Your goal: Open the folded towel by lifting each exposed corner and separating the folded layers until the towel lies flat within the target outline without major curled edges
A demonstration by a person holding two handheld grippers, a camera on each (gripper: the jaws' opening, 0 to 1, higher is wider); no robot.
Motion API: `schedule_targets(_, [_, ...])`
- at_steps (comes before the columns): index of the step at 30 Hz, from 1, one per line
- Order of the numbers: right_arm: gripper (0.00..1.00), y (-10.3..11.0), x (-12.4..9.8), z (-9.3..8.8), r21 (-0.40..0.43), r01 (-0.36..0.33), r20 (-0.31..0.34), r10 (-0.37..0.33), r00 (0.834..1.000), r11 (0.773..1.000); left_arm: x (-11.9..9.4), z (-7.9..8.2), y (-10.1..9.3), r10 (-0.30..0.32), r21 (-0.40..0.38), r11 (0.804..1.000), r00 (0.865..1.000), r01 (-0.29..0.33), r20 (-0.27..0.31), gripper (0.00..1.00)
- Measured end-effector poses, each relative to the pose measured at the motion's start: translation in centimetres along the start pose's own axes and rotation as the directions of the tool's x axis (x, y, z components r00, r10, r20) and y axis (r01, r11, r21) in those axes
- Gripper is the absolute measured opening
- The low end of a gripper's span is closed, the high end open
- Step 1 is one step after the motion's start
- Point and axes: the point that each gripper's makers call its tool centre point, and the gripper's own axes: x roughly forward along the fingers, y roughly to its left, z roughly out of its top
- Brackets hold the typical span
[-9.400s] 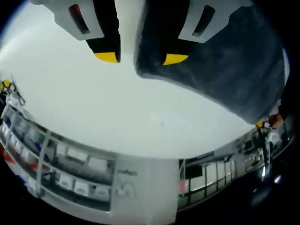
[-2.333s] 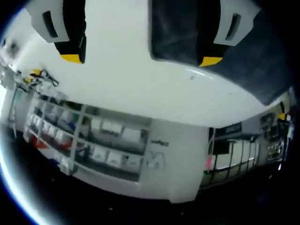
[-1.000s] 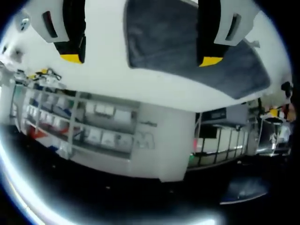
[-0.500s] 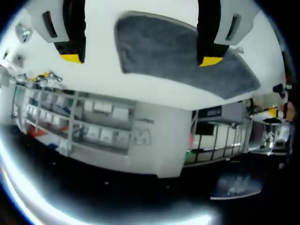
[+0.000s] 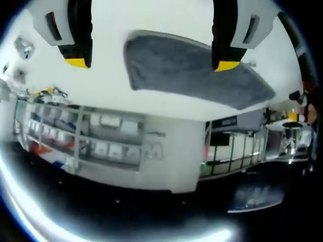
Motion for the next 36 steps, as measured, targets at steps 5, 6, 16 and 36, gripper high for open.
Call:
schedule_targets(5, [0.99,-1.9,-0.8,-0.6,0.052,0.006,0.006,-0.006,1.000,0.999,0.5,-0.4,-0.7,-0.020,-0.004,1.000,1.000,0.020,-0.007,1.00])
schedule_targets(6, [0.99,-2.2,-0.9,-0.6,0.058,0.013,0.010,-0.013,1.000,0.998,0.6,-0.5,-0.9,-0.022,-0.002,1.000,1.000,0.022,-0.011,1.00])
schedule_targets(16, [0.99,-0.5,-0.8,0.3,0.007,-0.018,0.015,0.018,1.000,1.000,0.3,-1.0,-0.5,-0.022,-0.009,1.000,1.000,0.022,-0.014,1.00])
schedule_targets(36, [0.99,0.7,-1.2,-0.1,-0.001,-0.026,0.008,0.026,1.000,1.000,0.3,-2.1,0.6,-0.021,-0.032,0.999,1.000,0.020,-0.019,1.00])
